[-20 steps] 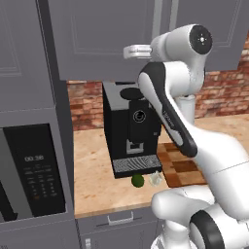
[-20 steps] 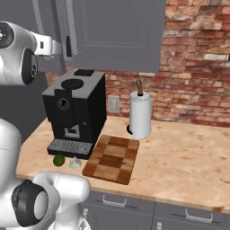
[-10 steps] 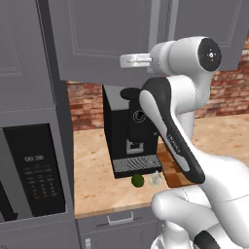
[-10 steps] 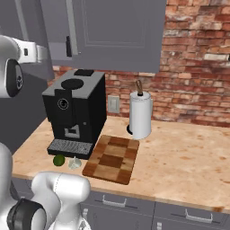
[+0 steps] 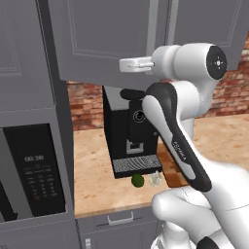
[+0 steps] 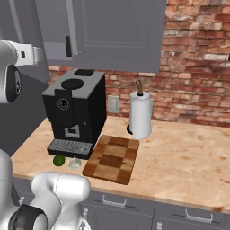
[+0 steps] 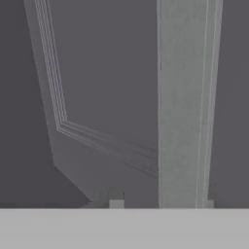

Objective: Open the cabinet. Place the bowl and condiment on the counter. Then place the lime and garlic on the cutting board.

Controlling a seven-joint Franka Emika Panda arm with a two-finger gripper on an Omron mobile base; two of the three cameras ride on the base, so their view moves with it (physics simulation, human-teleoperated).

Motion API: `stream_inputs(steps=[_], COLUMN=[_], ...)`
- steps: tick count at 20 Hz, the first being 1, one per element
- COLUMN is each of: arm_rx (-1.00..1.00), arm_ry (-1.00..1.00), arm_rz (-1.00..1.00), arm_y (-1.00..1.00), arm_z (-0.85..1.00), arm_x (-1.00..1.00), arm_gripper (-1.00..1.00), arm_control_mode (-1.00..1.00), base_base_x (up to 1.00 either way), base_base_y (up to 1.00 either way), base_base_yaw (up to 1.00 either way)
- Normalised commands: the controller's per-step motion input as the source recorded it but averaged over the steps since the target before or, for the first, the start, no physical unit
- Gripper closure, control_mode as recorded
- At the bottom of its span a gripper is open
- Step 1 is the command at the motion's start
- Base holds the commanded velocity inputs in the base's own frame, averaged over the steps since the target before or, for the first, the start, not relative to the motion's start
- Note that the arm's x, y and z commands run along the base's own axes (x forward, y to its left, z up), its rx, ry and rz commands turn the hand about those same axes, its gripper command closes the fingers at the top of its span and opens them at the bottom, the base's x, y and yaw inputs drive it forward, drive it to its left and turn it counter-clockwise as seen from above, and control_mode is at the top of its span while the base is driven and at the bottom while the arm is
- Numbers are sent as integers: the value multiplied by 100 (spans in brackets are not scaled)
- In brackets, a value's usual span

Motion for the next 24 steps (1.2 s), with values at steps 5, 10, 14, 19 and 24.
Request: stream_inputs(steps=[5, 10, 14, 19, 24], arm_rx=[0, 0, 0, 0, 0], arm_ry=[0, 0, 0, -2, -3], arm_rz=[6, 2, 1, 0, 4], arm_y=[63, 67, 64, 54, 38], arm_z=[0, 0, 0, 0, 0], arm_x=[-13, -23, -24, -18, -17], arm_gripper=[100, 100, 100, 100, 100], arm_control_mode=[-100, -100, -100, -100, -100], base_base_x=[0, 0, 0, 0, 0], base_base_y=[0, 0, 0, 0, 0], base_base_yaw=[0, 0, 0, 0, 0])
